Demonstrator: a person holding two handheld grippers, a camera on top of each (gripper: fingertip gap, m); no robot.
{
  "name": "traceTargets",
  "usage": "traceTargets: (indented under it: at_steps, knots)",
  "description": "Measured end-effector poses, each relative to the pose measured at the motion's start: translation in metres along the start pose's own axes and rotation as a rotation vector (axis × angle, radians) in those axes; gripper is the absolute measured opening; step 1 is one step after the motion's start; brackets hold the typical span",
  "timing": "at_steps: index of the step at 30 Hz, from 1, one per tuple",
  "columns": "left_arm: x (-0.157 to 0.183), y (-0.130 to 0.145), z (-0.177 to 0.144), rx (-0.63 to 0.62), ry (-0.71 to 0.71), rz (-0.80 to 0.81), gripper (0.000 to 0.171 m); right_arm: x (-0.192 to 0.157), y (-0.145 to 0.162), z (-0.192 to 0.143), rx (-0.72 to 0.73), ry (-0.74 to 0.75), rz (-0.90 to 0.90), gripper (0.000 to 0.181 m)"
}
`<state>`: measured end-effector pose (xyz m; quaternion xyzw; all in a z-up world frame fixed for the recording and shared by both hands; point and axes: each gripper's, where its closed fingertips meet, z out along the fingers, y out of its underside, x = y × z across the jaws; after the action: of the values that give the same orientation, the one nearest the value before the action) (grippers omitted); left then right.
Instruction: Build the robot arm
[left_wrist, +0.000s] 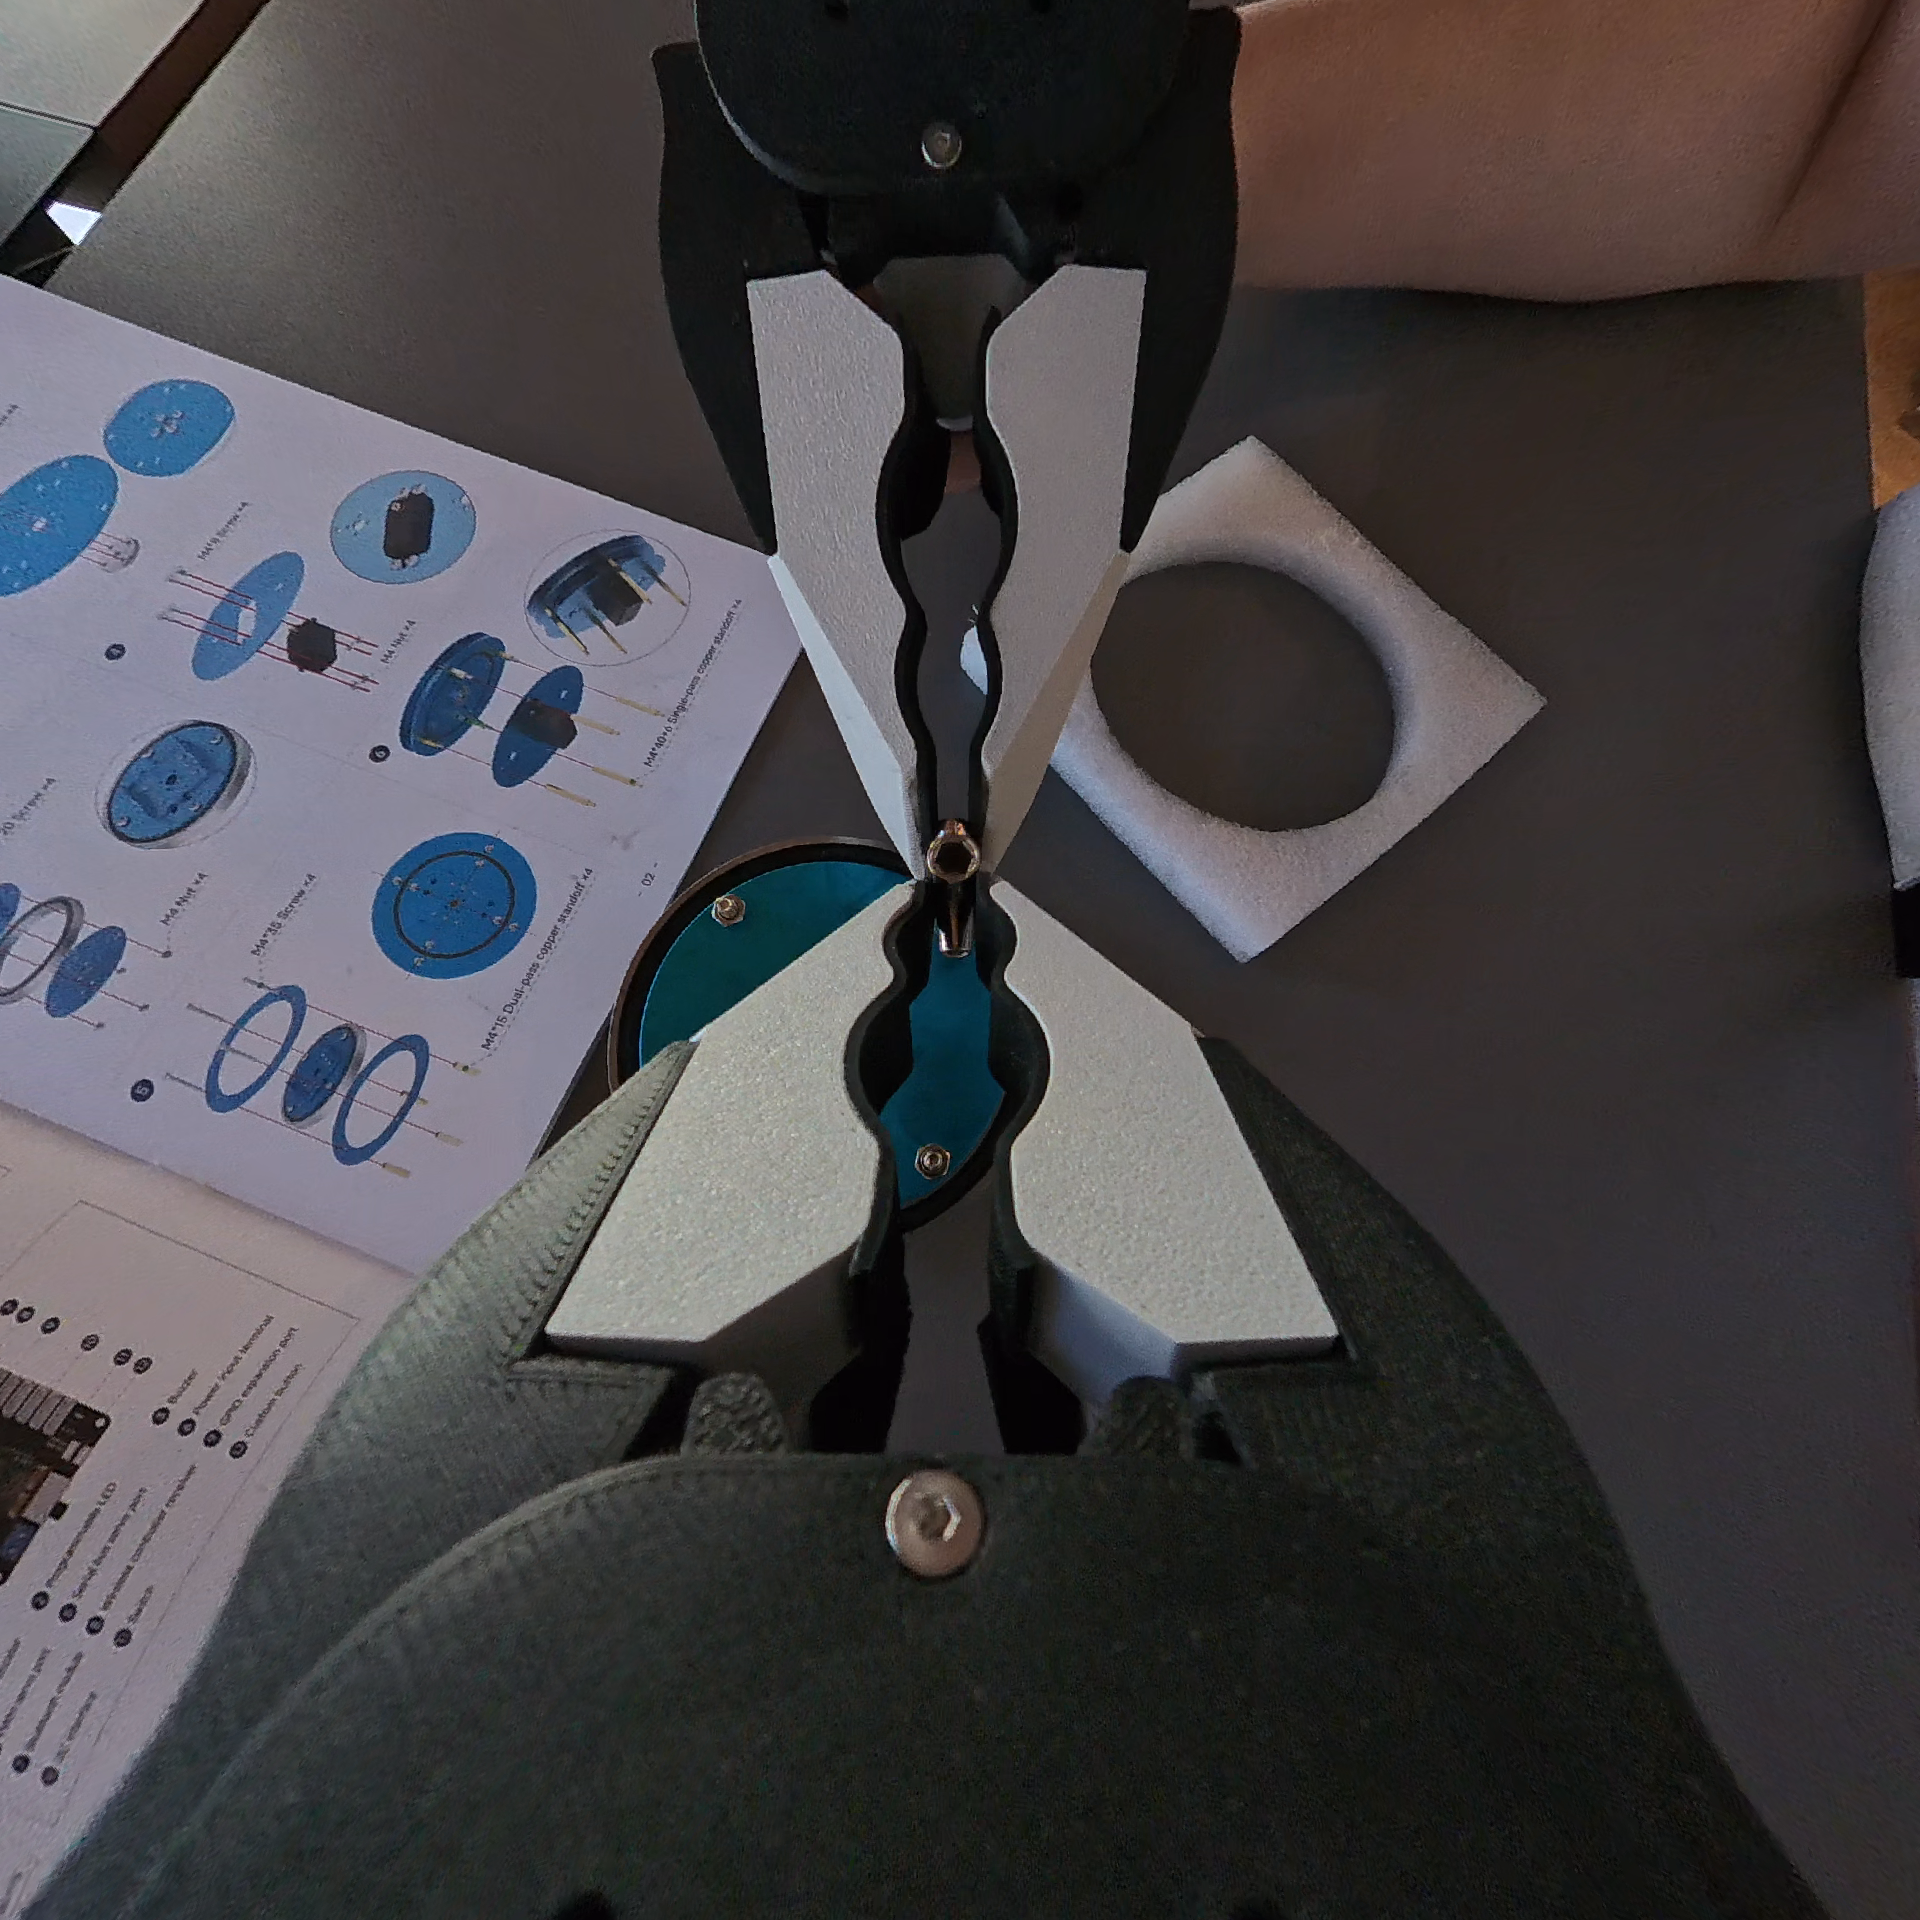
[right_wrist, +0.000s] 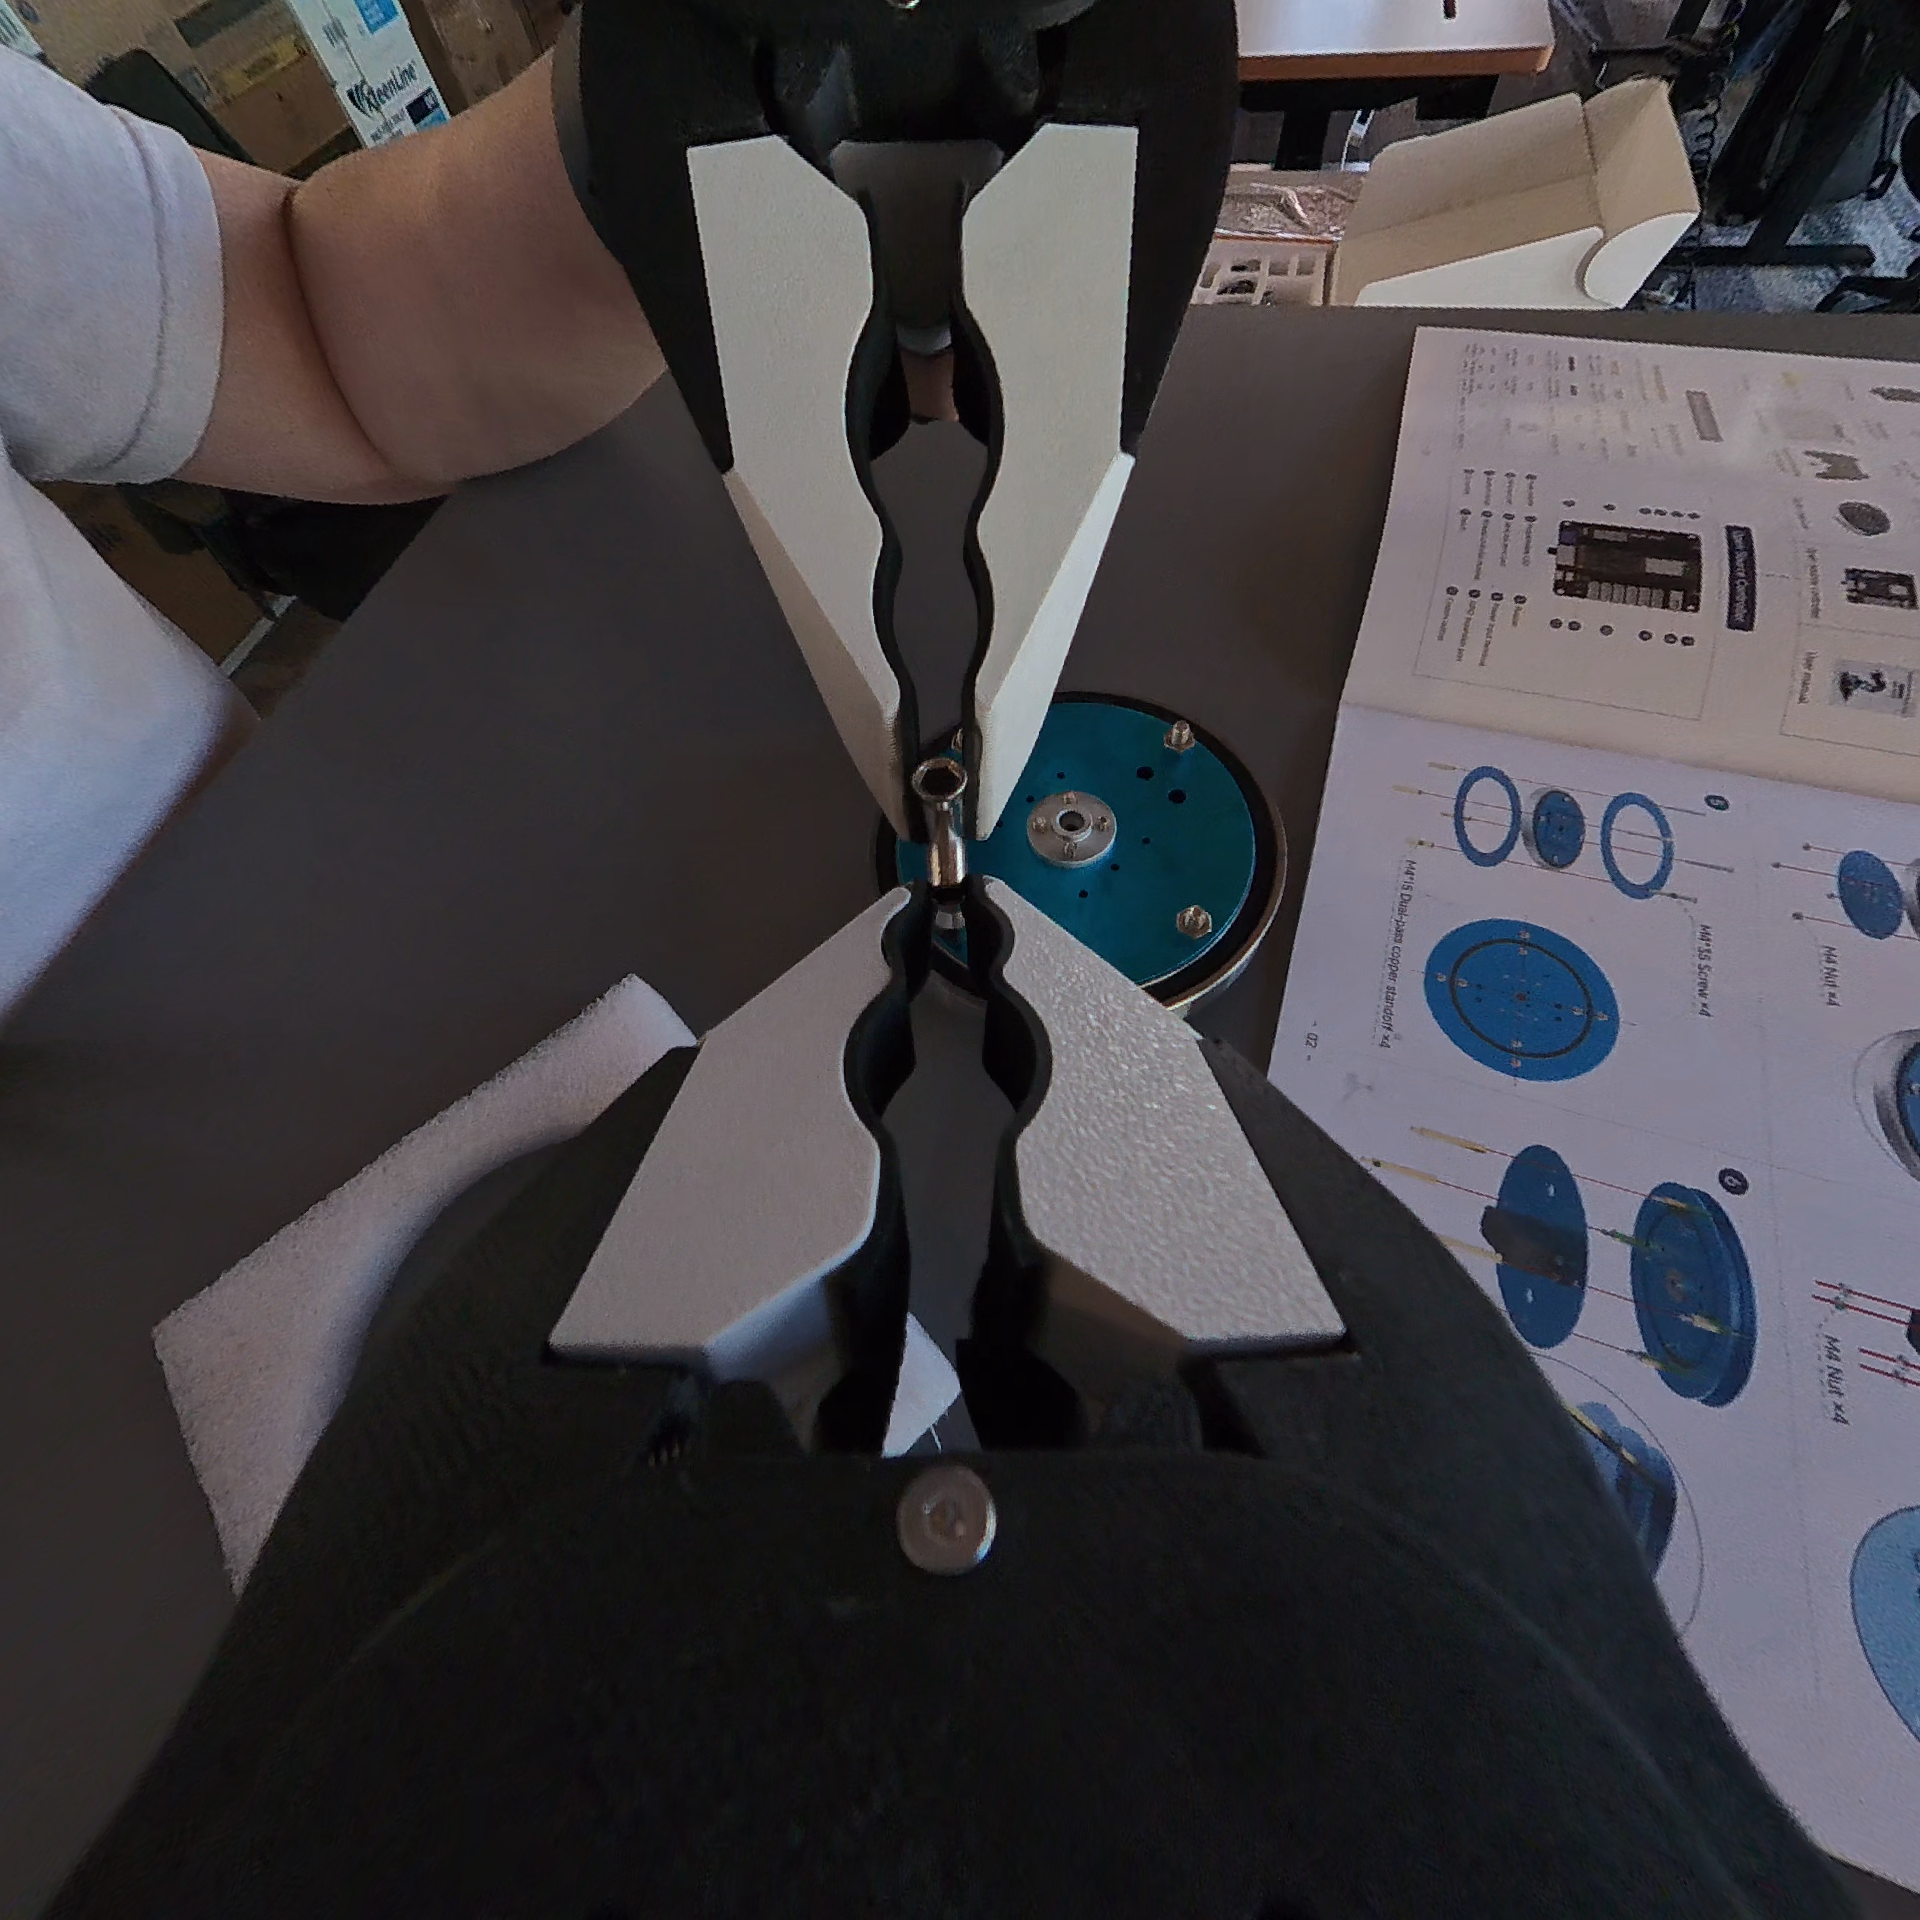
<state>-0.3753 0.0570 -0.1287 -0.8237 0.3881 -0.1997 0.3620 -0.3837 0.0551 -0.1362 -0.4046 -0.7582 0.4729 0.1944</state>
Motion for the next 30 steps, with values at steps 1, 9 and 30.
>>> traceTargets:
  at_steps: [1,9,30]
  knots:
    - [0.0,0.0,0.0,0.002,0.001,-0.003,0.007,0.0,0.0,0.0,0.0,-0.001,0.002,0.005]
    - [0.0,-0.001,0.003,-0.004,-0.013,0.046,0.007,0.001,0.004,-0.002,-0.067,0.03,-0.086,0.005]
    - [0.001,0.002,0.004,0.012,0.022,0.104,0.006,-0.002,-0.015,-0.006,-0.203,-0.002,-0.081,0.007]
